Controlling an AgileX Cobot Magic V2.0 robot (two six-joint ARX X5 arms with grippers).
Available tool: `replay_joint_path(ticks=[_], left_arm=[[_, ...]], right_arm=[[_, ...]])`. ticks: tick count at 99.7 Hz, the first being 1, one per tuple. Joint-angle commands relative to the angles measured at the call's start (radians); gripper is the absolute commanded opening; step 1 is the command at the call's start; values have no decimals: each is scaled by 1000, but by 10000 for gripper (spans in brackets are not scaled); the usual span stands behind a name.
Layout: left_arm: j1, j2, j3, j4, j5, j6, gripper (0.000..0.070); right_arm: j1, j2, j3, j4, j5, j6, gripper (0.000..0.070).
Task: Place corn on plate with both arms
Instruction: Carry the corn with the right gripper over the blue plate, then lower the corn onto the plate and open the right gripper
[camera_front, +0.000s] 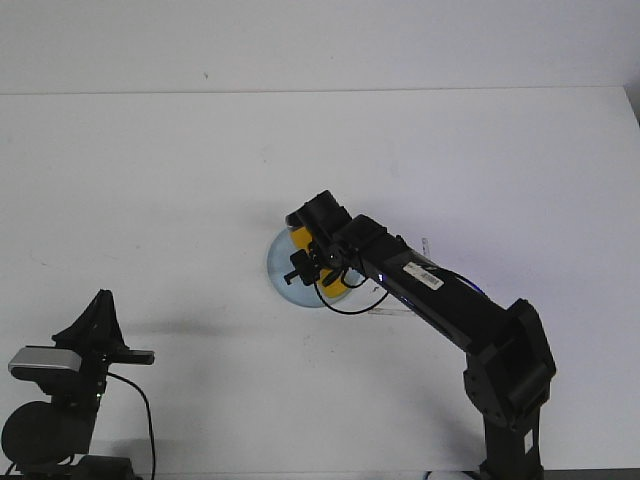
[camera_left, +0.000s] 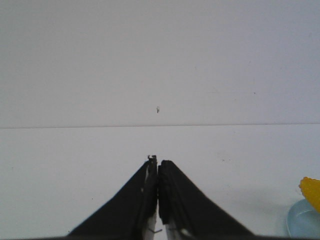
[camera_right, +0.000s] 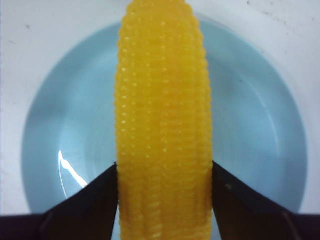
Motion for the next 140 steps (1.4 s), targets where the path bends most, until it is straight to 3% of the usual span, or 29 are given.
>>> replay_joint_path(ticks=[1, 68, 85, 140], left_arm=[[-1, -2, 10, 16, 1, -2, 3], [-1, -2, 10, 16, 1, -2, 3], [-1, -2, 10, 16, 1, -2, 2], [-1, -2, 10, 16, 1, -2, 2]], right_arm=[[10, 40, 18, 13, 0, 3, 273], [10, 41, 18, 42, 0, 0, 285], [10, 41, 18, 37, 0, -1, 386], [11, 37, 21, 46, 0, -1, 425]])
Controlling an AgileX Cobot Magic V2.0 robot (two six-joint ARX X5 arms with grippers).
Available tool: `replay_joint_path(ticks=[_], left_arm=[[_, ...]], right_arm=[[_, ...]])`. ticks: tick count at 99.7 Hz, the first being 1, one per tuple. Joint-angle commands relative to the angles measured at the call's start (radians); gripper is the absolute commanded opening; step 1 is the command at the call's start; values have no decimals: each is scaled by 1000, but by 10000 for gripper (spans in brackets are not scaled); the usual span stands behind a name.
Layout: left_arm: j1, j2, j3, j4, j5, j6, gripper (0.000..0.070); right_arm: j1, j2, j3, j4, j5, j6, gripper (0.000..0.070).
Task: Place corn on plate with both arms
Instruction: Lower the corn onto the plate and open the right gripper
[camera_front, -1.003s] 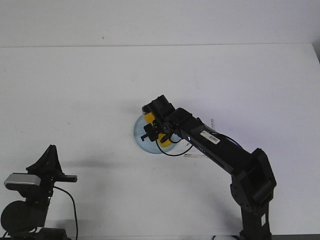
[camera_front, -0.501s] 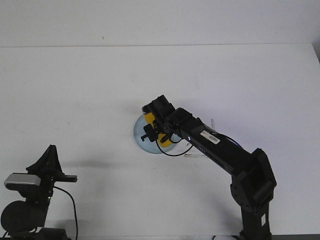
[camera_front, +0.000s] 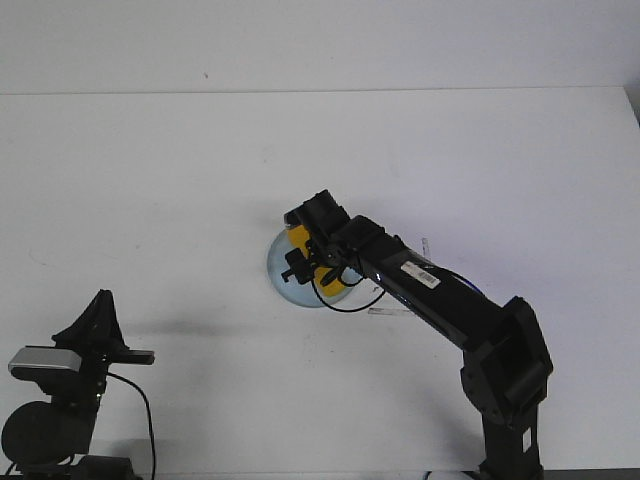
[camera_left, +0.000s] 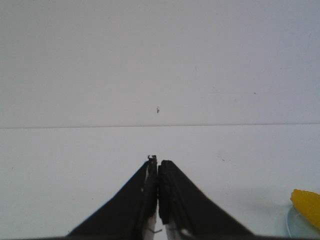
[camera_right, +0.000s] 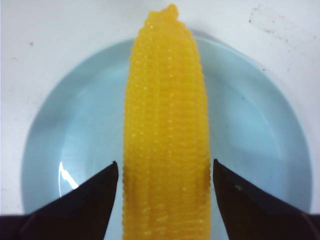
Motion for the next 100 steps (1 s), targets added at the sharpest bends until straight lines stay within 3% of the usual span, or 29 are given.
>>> replay_joint_path(ticks=[1, 48, 54, 67, 74, 100], left_arm=[[0, -2, 10, 16, 1, -2, 3], [0, -2, 10, 16, 1, -2, 3], [0, -2, 10, 16, 1, -2, 2], [0, -2, 10, 16, 1, -2, 2], [0, -2, 10, 16, 1, -2, 2], [0, -2, 10, 16, 1, -2, 3]], right_arm=[[11, 23, 22, 7, 1, 2, 425], [13, -153, 28, 90, 1, -29, 415], [13, -175, 28, 93, 1, -58, 358], [2, -232, 26, 92, -1, -120, 131], [-10, -261, 25, 93, 0, -151, 65], [-56, -397, -81, 159, -5, -212, 36]])
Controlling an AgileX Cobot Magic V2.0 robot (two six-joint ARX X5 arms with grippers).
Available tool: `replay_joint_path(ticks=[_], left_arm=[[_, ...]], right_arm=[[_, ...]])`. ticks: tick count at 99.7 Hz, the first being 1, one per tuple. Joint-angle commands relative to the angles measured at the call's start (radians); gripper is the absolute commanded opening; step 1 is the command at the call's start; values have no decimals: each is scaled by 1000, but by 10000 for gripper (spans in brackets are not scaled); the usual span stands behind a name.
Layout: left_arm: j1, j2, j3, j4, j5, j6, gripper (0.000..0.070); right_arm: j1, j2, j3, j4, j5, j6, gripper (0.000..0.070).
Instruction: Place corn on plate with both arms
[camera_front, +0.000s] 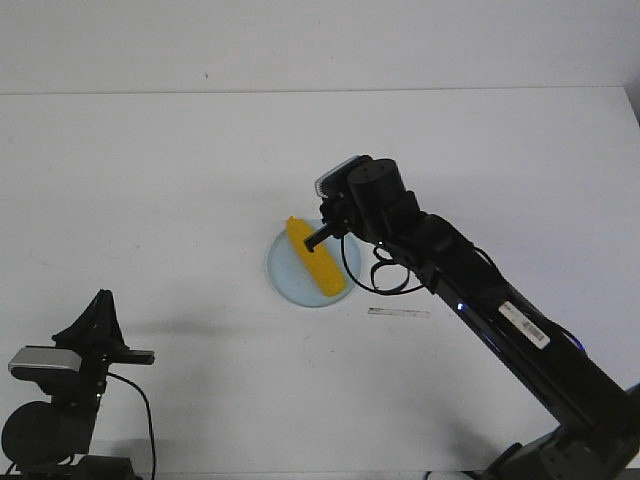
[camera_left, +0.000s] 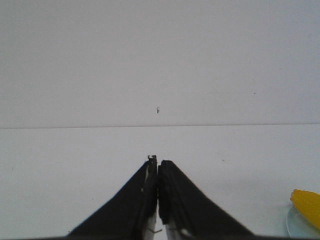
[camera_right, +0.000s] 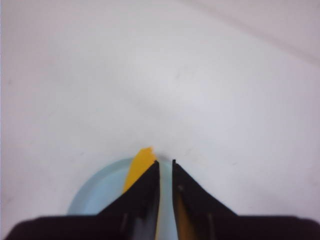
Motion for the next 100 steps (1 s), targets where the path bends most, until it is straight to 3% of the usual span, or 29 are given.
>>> replay_joint_path(ticks=[1, 27, 37, 69, 100], left_arm=[[0, -2, 10, 16, 1, -2, 3], [0, -2, 10, 16, 1, -2, 2], [0, -2, 10, 16, 1, -2, 2], [0, -2, 10, 16, 1, -2, 2], [0, -2, 10, 16, 1, -2, 3]], right_arm=[[-2, -22, -48, 29, -3, -39, 36], [-71, -225, -377, 286, -84, -12, 19], [-104, -315, -524, 391, -81, 31, 19], [-231, -624, -966, 790, -80, 31, 16], [-407, -927, -1192, 808, -77, 31, 16]])
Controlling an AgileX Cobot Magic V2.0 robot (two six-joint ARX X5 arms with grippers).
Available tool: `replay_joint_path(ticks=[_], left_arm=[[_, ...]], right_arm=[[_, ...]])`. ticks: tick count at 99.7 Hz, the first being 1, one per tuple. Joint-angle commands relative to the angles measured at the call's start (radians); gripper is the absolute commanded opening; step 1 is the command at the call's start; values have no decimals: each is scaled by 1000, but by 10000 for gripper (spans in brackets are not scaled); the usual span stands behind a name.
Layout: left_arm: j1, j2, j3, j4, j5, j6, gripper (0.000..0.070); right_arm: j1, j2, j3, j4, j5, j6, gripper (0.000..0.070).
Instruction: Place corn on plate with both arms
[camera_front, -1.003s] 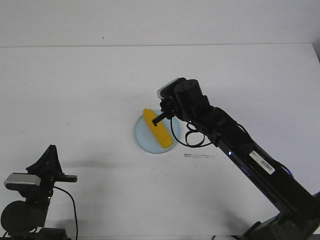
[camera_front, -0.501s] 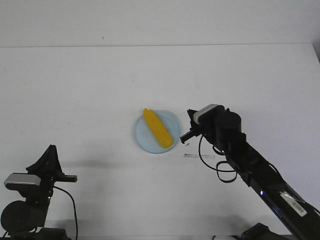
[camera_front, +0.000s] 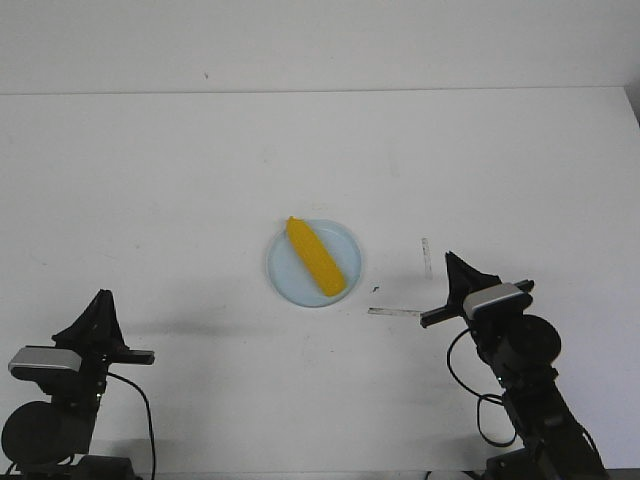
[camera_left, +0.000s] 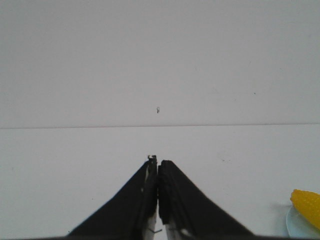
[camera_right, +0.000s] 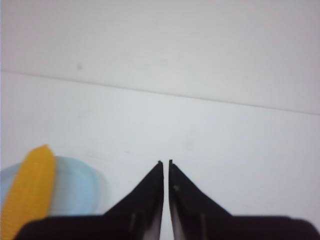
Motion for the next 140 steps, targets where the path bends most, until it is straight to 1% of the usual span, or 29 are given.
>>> replay_joint_path(ticks=[1, 14, 27, 55, 72, 82, 110, 140], left_arm=[[0, -2, 10, 16, 1, -2, 2], [0, -2, 10, 16, 1, -2, 3], [0, -2, 10, 16, 1, -2, 3], [0, -2, 10, 16, 1, -2, 3], [0, -2, 10, 16, 1, -2, 2], [0, -2, 10, 16, 1, -2, 2], [0, -2, 10, 16, 1, -2, 3], [0, -2, 10, 16, 1, -2, 3]], right_arm=[[-34, -51, -26, -5, 0, 10, 16], [-109, -167, -64, -83, -2, 10, 16], [-151, -279, -71, -169, -1, 10, 16], [-173, -493, -71, -297, 0, 10, 16], [-173, -573, -71, -384, 0, 10, 16], [-173, -594, -71, -387, 0, 10, 16], [-173, -595, -71, -336, 0, 10, 16], [-173, -595, -71, -338, 0, 10, 16]])
